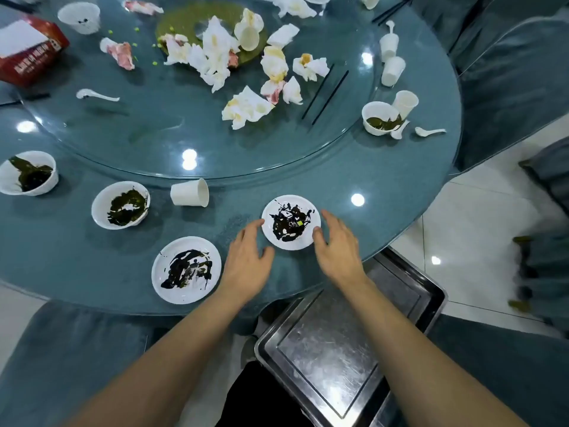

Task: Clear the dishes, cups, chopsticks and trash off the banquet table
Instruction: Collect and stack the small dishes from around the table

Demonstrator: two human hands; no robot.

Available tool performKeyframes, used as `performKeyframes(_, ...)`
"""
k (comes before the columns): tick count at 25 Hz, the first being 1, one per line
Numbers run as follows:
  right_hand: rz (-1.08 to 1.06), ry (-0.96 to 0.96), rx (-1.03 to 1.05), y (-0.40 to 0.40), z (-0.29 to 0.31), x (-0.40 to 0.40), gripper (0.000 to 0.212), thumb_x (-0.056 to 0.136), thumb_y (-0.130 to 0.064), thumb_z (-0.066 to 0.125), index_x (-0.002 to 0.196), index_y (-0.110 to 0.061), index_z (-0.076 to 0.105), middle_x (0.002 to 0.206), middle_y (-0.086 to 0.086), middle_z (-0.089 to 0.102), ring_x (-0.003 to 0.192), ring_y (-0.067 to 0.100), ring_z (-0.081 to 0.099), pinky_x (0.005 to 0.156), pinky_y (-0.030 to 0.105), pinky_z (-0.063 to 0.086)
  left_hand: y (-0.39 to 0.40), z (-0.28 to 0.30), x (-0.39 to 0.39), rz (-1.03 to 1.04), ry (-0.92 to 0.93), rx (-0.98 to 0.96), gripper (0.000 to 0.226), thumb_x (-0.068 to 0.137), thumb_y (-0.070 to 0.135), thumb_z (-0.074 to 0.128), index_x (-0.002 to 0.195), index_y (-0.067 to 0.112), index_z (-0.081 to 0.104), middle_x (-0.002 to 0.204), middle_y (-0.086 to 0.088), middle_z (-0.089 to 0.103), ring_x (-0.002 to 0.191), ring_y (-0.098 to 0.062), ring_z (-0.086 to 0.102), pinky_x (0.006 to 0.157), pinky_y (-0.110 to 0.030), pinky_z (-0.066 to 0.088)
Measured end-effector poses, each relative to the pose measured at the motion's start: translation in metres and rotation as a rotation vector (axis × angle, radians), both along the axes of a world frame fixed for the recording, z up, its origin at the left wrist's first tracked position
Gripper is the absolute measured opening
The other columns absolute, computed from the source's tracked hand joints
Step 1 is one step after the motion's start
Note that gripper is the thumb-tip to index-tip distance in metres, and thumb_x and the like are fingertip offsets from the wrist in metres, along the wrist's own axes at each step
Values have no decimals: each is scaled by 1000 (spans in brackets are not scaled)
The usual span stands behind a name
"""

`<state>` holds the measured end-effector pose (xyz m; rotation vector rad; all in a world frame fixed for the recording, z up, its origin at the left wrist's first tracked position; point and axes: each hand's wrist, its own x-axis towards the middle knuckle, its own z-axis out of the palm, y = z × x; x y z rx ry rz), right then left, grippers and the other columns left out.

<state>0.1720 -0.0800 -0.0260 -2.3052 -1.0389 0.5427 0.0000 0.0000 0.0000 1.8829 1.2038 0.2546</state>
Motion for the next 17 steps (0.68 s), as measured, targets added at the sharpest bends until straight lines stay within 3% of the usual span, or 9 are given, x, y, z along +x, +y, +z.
performKeyframes(5, 16, 60, -112, 19, -19, 14, 45, 102, -23, 46, 146, -17, 46, 142, 10, 56, 125, 34, 52, 108, 47, 39, 11, -23, 13, -1, 81, -43, 55, 98, 15, 50, 150, 22, 36, 141, -12, 51, 127, -32, 41, 108, -39, 29)
performKeyframes(8, 43, 91, -141, 24, -25, 19, 44, 101, -22, 46, 145, -17, 47, 138, 11, 58, 123, 35, 53, 106, 49, 41, 17, -30, 18, 14, 110, -76, 54, 98, 18, 51, 150, 24, 36, 115, -10, 57, 121, -33, 42, 106, -40, 31)
performKeyframes(11, 47, 143, -126, 29, -29, 22, 44, 99, -21, 48, 143, -17, 48, 136, 9, 59, 123, 32, 54, 106, 49, 42, 18, -34, 22, 17, 127, -116, 54, 99, 22, 52, 150, 28, 35, 95, -1, 49, 119, -35, 43, 105, -45, 35)
performKeyframes(14, 14, 203, -73, 30, -31, 21, 42, 98, -19, 49, 140, -19, 52, 132, 6, 60, 122, 27, 54, 106, 48, 43, 17, -36, 22, 28, 116, -153, 54, 100, 24, 52, 150, 30, 35, 100, -3, 52, 125, -34, 40, 108, -48, 34)
performKeyframes(17, -30, 241, -11, 26, -31, 18, 42, 97, -17, 50, 138, -21, 56, 129, 4, 62, 120, 22, 56, 107, 43, 45, 12, -35, 22, 61, 93, -165, 55, 99, 23, 52, 151, 31, 34, 127, -11, 57, 132, -33, 35, 113, -49, 30)
